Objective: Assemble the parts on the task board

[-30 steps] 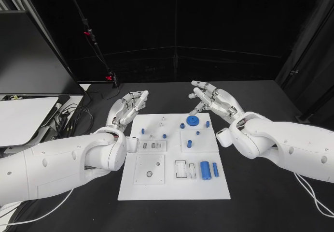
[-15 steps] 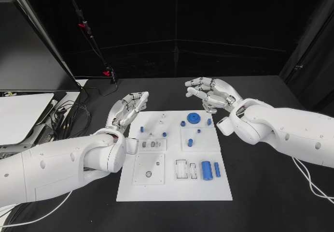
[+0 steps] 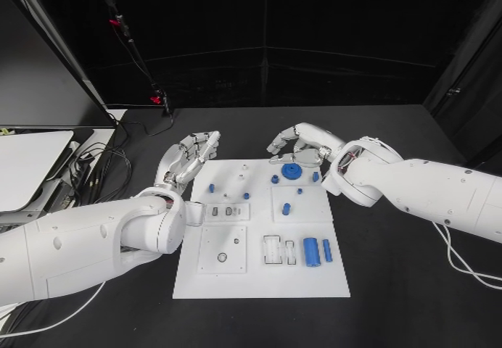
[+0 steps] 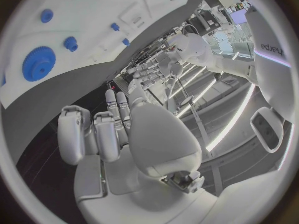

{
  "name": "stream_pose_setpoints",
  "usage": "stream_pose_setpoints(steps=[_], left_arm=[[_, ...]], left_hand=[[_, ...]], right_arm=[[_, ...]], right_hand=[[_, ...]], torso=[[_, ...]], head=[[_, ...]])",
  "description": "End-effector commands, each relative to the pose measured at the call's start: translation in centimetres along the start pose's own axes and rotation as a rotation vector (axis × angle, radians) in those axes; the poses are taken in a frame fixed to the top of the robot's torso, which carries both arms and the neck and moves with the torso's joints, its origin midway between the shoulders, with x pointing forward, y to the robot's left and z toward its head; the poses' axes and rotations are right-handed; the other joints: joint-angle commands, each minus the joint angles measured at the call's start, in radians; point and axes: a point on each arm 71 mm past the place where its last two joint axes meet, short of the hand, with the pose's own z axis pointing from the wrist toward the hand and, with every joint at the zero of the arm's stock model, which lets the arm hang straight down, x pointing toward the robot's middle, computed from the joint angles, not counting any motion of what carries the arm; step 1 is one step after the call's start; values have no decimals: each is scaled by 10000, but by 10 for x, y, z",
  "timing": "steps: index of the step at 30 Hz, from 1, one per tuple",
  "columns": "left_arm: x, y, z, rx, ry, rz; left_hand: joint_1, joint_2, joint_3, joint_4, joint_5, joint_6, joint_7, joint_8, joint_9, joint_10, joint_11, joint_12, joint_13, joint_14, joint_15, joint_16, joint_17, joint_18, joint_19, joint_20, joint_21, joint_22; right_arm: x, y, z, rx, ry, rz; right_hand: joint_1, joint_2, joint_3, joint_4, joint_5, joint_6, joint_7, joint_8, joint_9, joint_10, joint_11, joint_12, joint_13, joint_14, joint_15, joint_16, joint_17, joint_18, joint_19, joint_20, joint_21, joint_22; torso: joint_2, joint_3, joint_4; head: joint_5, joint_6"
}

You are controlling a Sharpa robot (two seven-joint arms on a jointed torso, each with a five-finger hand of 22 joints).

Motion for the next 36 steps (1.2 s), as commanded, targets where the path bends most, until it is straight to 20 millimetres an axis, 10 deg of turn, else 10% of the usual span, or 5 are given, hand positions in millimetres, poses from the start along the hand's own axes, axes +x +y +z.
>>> stream_pose_setpoints(steps=[1,15,36], left_arm=[[-3,-27,-4,3606,105,49],[-7,-29,-2,3721,176,186],[-11,-28,0,3680,60,320]], left_hand=[[-13,105,-52,15,60,64,1504,43,-12,85,1,57,8,66,25,57,11,72,63,11,63,13],[2,138,-54,15,77,68,1503,50,-21,84,2,59,4,76,26,59,8,73,69,13,73,16],[43,206,-55,9,96,61,1504,56,-41,72,3,60,-2,84,28,58,4,72,61,13,82,14]], right_arm=[[1,-1,7,522,-39,-2062],[22,3,34,984,843,-4457],[31,-4,33,1695,1844,-4815]], right_hand=[[215,-100,22,2,-30,196,-70,-245,0,177,5,-220,-10,506,-50,36,1,-168,29,-76,56,292],[749,-293,47,265,-43,762,-190,-1182,12,790,-81,-1176,-5,511,-118,10,-9,-171,-24,-134,91,349],[659,-364,-44,614,-44,978,-79,-1559,22,1165,-46,-1501,8,460,-96,-51,-262,-130,-137,-105,30,178]], torso=[[100,-6,16],[247,-21,180],[154,-41,213]], head=[[-50,22],[-173,-10],[-246,-160]])
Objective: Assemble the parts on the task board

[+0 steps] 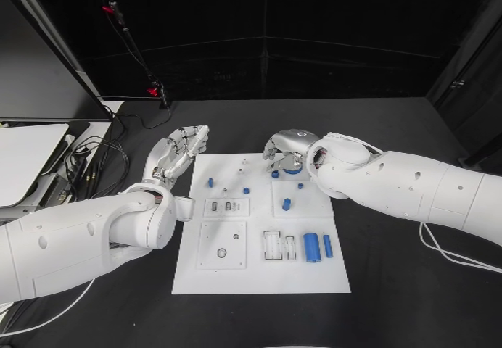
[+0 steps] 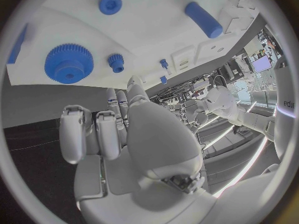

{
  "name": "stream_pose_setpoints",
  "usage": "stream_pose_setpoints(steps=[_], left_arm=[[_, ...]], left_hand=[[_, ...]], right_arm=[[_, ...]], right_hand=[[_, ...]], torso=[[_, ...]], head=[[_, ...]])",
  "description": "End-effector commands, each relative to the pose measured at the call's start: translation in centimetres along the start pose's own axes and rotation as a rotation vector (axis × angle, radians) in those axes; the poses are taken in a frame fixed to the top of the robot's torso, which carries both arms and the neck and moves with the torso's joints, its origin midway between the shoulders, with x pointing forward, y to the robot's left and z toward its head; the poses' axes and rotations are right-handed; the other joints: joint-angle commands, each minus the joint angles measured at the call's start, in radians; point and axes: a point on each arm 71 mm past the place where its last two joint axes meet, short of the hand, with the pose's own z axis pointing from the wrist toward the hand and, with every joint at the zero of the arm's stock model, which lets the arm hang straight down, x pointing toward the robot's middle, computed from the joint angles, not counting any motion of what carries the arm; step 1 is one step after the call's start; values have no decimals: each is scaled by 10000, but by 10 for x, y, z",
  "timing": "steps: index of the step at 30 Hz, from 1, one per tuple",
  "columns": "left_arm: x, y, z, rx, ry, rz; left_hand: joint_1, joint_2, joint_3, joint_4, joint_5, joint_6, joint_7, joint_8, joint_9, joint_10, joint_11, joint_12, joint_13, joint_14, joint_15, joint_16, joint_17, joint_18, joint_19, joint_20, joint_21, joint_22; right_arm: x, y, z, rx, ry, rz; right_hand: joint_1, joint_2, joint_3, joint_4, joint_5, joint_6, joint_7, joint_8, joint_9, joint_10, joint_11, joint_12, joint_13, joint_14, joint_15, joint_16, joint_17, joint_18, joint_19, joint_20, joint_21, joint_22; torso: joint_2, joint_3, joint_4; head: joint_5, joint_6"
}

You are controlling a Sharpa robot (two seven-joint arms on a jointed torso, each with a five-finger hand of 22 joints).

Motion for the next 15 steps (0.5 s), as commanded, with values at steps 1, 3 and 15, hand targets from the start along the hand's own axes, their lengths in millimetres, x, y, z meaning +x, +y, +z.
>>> stream_pose_setpoints(steps=[1,3,15], left_arm=[[0,-25,-3,3446,95,11],[0,-25,-3,3440,91,16],[-1,-24,-3,3405,71,36]], left_hand=[[10,87,-55,8,56,62,1505,57,-10,75,5,60,1,48,-8,58,5,72,62,12,45,8],[24,101,-55,6,60,61,1505,59,-14,72,5,61,0,49,-8,57,4,72,61,12,49,8],[54,129,-57,3,69,59,1505,63,-24,69,5,63,-1,49,-8,56,2,71,50,11,49,4]], right_arm=[[2,-1,0,169,419,-218],[2,-1,-1,139,423,-214],[6,-2,-2,465,855,-249]], right_hand=[[-18,-45,7,98,-46,96,24,-69,12,127,-1,-81,9,461,-26,-50,-28,-131,-101,0,-10,178],[-22,-43,4,128,-45,126,35,-92,14,174,-9,-101,9,458,-33,-55,-46,-129,-104,-4,-13,172],[26,-64,1,203,-45,206,37,-209,10,325,-34,-209,4,455,-58,-63,-63,-123,-118,-27,-24,144]], torso=[[-19,-9,19],[-20,-9,25],[-46,-18,49]], head=[[-26,-15],[-32,-20],[-71,-66]])
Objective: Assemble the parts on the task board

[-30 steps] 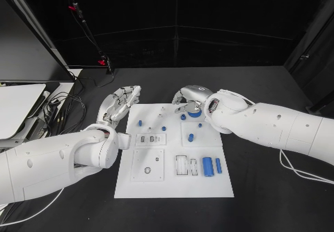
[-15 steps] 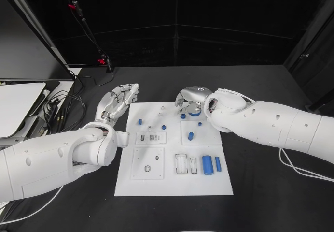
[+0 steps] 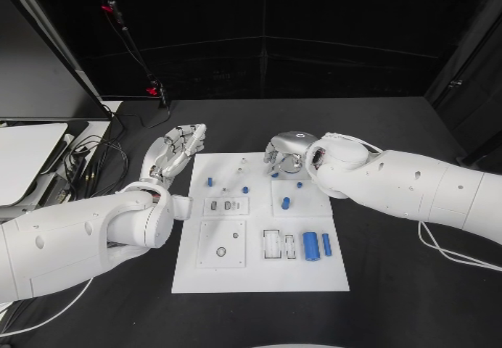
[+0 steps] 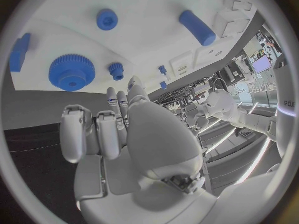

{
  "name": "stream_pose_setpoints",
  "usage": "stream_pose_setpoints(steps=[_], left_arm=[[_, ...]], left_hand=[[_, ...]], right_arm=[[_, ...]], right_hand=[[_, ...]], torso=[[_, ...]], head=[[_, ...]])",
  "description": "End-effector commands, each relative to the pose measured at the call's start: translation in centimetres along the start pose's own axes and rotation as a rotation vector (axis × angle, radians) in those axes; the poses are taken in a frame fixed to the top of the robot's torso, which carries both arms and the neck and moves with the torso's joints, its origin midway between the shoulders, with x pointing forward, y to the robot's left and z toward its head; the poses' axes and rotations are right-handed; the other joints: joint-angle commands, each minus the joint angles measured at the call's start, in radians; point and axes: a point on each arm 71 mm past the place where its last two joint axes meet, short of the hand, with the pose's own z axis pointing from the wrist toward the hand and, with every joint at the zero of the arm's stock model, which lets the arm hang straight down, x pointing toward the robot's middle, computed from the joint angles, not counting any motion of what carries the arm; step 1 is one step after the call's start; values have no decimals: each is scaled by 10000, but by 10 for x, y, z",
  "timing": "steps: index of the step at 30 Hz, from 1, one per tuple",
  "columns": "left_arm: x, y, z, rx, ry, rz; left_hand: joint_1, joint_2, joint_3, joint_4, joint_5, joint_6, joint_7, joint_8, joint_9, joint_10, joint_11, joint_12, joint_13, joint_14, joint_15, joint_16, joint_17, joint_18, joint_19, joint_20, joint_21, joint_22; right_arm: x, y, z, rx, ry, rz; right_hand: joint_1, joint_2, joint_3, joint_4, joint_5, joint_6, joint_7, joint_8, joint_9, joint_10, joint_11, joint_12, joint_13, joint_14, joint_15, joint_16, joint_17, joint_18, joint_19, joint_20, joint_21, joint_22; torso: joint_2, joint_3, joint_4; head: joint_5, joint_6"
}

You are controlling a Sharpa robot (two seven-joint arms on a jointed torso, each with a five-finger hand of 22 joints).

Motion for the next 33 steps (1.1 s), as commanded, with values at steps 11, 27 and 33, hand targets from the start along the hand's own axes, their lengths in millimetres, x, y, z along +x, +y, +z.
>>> stream_pose_setpoints(steps=[11,27,33], left_arm=[[0,-25,-4,3377,78,7],[0,-24,-3,3339,75,14],[0,-24,-3,3328,76,15]], left_hand=[[11,90,-58,3,45,57,1506,64,-17,66,6,63,-2,49,-7,55,1,70,45,10,49,3],[47,137,-63,2,68,53,1505,70,-30,63,7,68,-3,49,-6,53,0,67,35,10,54,2],[47,137,-63,2,68,53,1505,70,-30,63,7,68,-3,49,-6,53,0,67,35,10,54,2]], right_arm=[[6,-2,2,543,765,-181],[9,-4,2,858,1093,-284],[9,-4,2,887,1108,-328]], right_hand=[[157,-95,52,42,-44,120,-22,-144,1,162,-21,-140,4,457,-63,-68,6,-120,-60,-39,-35,124],[368,-55,146,84,-44,343,-52,-259,19,485,-67,-307,2,468,-95,-72,27,-120,-58,-65,-40,125],[429,-49,169,136,-44,432,-71,-311,19,655,-97,-383,-1,470,-120,-76,23,-120,-54,-86,-41,131]], torso=[[-31,-4,22],[-42,-8,35],[-46,-8,37]], head=[[-28,-77],[-79,-148],[-91,-171]])
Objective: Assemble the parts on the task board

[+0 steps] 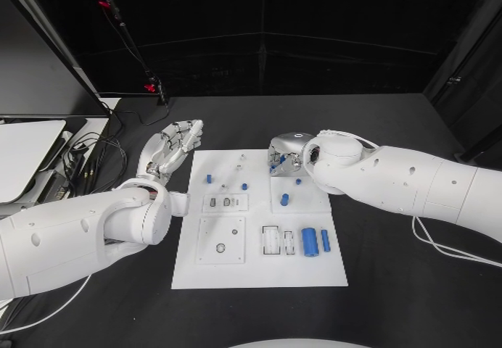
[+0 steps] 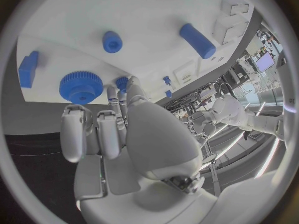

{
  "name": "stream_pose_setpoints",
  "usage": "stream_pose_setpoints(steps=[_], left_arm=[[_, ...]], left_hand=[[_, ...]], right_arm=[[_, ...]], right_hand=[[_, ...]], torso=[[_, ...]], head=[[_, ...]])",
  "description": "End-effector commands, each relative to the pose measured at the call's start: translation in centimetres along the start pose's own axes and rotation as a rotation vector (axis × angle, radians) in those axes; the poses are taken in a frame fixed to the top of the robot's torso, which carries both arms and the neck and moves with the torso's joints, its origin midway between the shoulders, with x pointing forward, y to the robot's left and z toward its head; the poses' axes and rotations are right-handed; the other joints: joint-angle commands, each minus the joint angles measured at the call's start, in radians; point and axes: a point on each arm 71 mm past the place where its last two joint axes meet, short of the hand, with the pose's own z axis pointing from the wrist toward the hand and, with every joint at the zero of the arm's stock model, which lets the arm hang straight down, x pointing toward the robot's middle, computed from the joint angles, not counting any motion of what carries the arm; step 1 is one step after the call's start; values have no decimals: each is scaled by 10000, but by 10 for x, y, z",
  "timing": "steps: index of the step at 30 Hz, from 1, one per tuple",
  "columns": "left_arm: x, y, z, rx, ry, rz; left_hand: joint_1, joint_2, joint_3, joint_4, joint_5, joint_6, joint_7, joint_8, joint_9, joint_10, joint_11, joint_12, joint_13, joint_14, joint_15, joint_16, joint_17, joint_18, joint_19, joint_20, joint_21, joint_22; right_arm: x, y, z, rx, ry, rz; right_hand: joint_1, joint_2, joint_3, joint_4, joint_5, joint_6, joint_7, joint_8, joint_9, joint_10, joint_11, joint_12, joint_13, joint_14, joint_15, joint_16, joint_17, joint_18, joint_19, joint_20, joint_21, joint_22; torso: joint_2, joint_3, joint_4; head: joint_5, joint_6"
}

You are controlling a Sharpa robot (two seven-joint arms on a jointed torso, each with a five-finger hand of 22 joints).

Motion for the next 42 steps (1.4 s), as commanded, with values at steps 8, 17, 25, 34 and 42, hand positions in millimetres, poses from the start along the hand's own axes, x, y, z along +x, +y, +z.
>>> stream_pose_setpoints(steps=[8,17,25,34,42], left_arm=[[1,-24,-3,3309,92,-11],[0,-24,-3,3294,82,-1],[0,-24,-3,3277,83,-2],[1,-23,-3,3252,96,-14],[0,-23,-3,3242,92,-10]], left_hand=[[-7,96,-66,1,67,52,1506,37,-20,63,7,71,-2,50,-5,53,1,66,29,9,54,2],[-7,96,-66,1,67,52,1506,37,-20,63,7,71,-2,50,-5,53,1,66,29,9,54,2],[21,123,-73,-1,82,50,1507,41,-30,63,7,76,-1,51,-4,53,0,64,19,9,56,0],[22,124,-74,-1,83,49,1507,41,-30,63,7,76,-1,51,-4,53,0,64,19,9,56,0],[22,124,-74,-1,83,49,1507,41,-30,63,7,76,-1,51,-4,53,0,64,19,9,56,0]], right_arm=[[0,2,1,0,75,-149],[0,4,1,-136,66,-383],[-3,6,1,-329,-489,-467],[-15,9,-4,-1007,-2316,-216],[-25,16,-12,-1834,-3649,-95]], right_hand=[[209,51,120,142,-43,400,-70,-49,36,460,-99,-174,-4,487,-135,-45,5,-121,-13,-109,-42,138],[529,142,279,258,-42,1212,-279,163,125,1185,-341,-315,-7,496,-327,-63,-1,-121,-4,-274,-48,148],[862,124,439,287,-39,1716,-334,234,150,1794,-438,-495,-17,512,-430,-75,21,-140,42,-401,-34,209],[1076,59,575,333,-35,1849,-338,115,104,2048,-448,-793,-21,531,-448,-76,73,-156,89,-432,-18,273],[1160,4,644,358,-34,1915,-331,51,84,2133,-442,-955,-21,545,-442,-68,133,-175,138,-432,8,354]], torso=[[-5,-4,6],[-9,-2,16],[-15,-6,12],[-20,-5,28],[-22,-15,37]], head=[[-26,-41],[-14,-73],[-5,-92],[33,-37],[147,19]])
